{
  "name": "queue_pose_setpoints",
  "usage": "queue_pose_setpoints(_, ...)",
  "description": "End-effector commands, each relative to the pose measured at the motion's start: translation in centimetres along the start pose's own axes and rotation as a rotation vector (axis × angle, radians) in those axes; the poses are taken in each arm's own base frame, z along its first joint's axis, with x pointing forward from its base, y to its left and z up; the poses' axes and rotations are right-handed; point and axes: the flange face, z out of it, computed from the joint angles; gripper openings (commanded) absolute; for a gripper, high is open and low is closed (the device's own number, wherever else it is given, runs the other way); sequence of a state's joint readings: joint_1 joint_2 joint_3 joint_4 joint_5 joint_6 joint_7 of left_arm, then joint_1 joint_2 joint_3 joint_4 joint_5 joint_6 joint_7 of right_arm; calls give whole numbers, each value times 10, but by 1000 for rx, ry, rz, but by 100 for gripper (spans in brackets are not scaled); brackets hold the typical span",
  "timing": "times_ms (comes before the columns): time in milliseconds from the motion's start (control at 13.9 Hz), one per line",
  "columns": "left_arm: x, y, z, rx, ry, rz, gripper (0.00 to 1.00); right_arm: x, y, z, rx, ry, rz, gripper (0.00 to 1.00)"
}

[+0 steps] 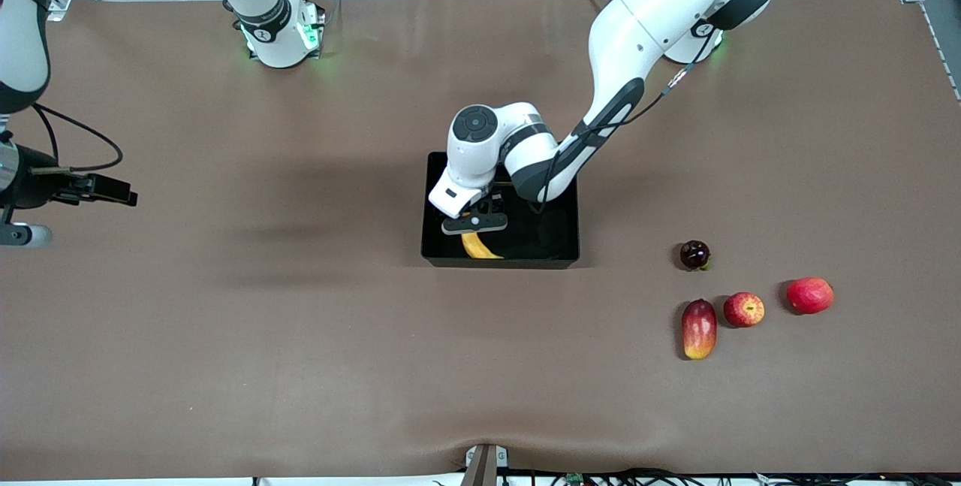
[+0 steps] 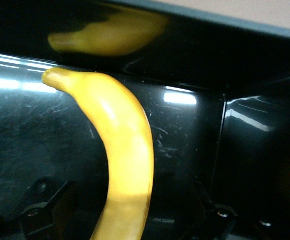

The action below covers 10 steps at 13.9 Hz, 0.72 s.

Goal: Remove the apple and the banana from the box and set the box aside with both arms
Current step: 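Grasp the banana with the left gripper while the right gripper approaches the box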

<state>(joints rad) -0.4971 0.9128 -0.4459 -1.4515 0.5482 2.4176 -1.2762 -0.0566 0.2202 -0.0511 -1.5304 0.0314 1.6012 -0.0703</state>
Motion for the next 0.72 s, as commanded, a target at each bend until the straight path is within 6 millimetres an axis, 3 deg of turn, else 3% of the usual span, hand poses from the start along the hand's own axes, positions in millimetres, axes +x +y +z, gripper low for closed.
queue_pose_setpoints(0, -1, 6, 10, -17, 38, 15, 25, 6, -3, 1, 35, 8, 2, 100)
queue_pose_setpoints(72, 1, 6, 8, -18, 40, 15, 0, 8, -4, 4, 55, 5, 4, 100)
queue_pose_setpoints(215, 5, 8, -3, -23, 54, 18, 0, 10, -6, 8, 113, 3, 15, 100)
queue_pose_setpoints(430, 26, 7, -45, -16, 101, 14, 0, 12, -15, 11, 149, -2, 18, 100)
queue_pose_setpoints(645, 35, 0, -77, 116, 79, 43, 0, 12, -28, 10, 156, -4, 4, 100)
